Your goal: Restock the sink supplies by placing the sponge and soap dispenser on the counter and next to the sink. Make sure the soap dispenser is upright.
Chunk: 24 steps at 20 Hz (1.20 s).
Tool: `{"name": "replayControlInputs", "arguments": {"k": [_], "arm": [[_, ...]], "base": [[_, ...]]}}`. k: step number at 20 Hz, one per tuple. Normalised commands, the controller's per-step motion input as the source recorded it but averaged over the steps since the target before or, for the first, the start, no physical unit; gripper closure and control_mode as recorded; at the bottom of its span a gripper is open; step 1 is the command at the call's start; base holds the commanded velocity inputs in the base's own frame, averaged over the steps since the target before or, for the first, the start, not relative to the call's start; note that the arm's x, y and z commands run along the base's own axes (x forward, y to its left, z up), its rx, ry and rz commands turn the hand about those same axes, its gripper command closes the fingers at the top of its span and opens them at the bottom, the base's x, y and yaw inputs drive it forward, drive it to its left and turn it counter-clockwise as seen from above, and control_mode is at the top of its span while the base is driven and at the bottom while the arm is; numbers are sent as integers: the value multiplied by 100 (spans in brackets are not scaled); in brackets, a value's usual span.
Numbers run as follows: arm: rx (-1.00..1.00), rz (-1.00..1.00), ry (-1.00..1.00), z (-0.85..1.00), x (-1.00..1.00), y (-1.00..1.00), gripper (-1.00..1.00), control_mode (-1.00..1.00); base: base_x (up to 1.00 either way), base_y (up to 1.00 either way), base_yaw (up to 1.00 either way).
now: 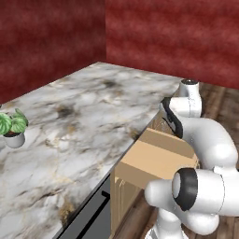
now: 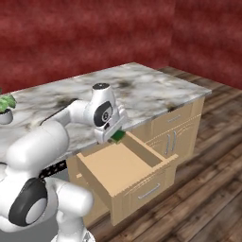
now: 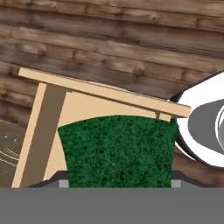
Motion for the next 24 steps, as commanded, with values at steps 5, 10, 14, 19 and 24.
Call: {"name": "replayControlInputs", "arguments": {"k": [5, 10, 14, 19, 24], "arm": [[-5, 3, 10, -23, 1, 28, 100, -100], [-2, 2, 1, -11, 2, 6, 100, 100], [0, 0, 0, 0, 0, 0, 100, 100], [0, 0, 0, 0, 0, 0, 100, 100], [0, 0, 0, 0, 0, 0, 100, 100]], "base": [[0, 0, 0], [-23, 1, 23], [-52, 2, 57], [-58, 1, 67], [-55, 6, 73]]}}
